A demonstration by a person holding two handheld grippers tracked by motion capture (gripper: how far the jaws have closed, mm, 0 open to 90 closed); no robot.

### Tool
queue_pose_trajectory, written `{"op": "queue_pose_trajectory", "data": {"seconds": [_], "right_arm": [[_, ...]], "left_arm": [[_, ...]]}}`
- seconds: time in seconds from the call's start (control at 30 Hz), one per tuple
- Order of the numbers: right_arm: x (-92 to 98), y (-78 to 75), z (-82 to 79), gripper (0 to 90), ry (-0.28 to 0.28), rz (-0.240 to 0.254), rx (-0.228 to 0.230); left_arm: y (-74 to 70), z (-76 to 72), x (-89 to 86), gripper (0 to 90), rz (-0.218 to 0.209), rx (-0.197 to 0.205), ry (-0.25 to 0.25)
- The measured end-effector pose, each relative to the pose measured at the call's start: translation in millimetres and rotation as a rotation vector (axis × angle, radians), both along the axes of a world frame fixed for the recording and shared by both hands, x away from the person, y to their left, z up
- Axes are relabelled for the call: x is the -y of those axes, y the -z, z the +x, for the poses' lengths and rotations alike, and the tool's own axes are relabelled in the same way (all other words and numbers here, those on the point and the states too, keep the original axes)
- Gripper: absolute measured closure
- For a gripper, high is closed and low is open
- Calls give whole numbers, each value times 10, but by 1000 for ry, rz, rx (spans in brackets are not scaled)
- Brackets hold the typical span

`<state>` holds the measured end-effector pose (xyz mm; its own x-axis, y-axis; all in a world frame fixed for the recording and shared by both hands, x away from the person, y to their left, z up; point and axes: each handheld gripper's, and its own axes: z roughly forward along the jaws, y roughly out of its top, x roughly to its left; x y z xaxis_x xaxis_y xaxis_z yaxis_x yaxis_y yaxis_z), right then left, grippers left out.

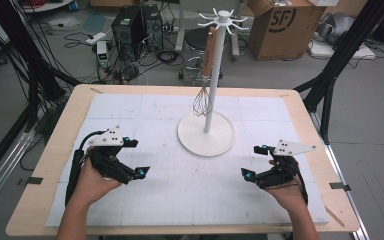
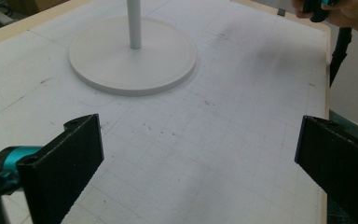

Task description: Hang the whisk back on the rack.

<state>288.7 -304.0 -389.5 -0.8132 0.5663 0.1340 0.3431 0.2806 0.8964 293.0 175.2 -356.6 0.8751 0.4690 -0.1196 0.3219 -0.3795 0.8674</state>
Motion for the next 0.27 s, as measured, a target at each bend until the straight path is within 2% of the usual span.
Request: {"op": "queue_pose_trajectory", "data": {"seconds": [0.27], "right_arm": [[0, -3, -8, 8, -4, -1, 5]], "left_arm": [[15, 0, 41, 16, -1, -5, 4]]}}
